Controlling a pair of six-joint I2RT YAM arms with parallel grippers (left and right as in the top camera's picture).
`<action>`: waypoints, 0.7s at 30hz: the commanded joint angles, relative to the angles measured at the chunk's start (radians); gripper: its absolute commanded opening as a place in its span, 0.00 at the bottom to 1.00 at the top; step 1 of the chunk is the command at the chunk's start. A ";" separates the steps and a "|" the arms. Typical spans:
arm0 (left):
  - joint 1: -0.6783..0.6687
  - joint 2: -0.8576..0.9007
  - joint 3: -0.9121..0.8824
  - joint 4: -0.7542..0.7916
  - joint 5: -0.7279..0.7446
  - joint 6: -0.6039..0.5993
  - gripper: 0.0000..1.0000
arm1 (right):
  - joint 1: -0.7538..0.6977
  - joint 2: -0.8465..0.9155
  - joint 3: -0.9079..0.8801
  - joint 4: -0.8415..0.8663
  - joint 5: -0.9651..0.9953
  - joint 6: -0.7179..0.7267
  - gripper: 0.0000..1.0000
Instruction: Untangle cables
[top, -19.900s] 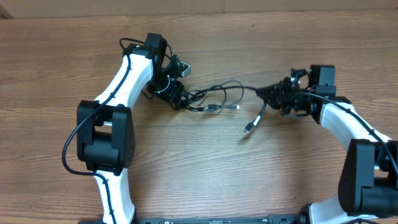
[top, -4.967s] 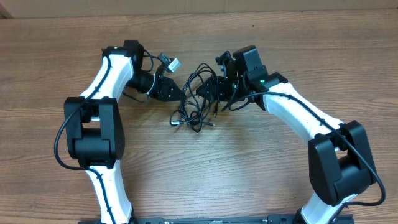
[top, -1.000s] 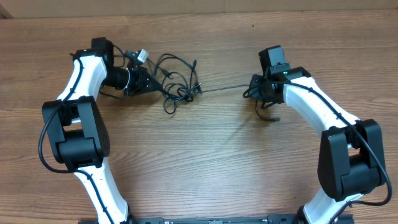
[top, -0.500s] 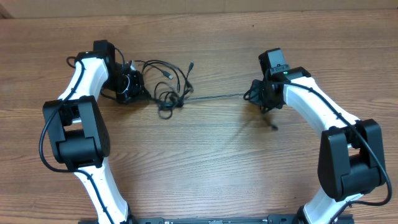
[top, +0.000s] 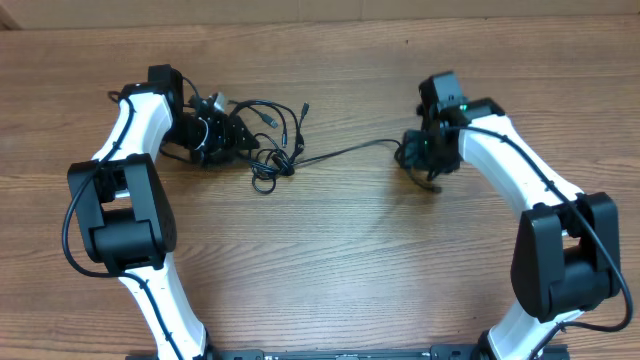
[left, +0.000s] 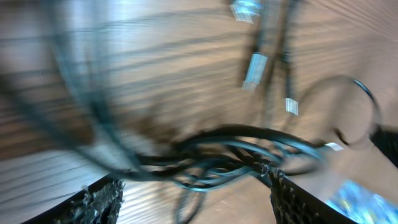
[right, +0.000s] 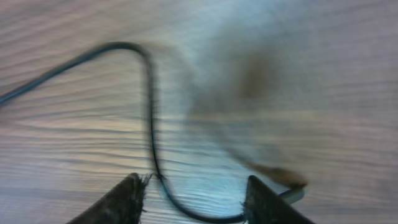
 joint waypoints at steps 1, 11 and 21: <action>-0.008 -0.001 -0.002 -0.013 0.216 0.161 0.74 | 0.016 -0.003 0.087 -0.004 -0.154 -0.121 0.62; -0.049 -0.001 -0.002 -0.034 0.237 0.179 0.64 | 0.024 -0.003 0.084 0.034 -0.315 -0.166 0.71; -0.185 -0.001 -0.002 0.086 0.095 0.028 0.04 | 0.108 -0.003 0.017 0.103 -0.383 -0.189 0.71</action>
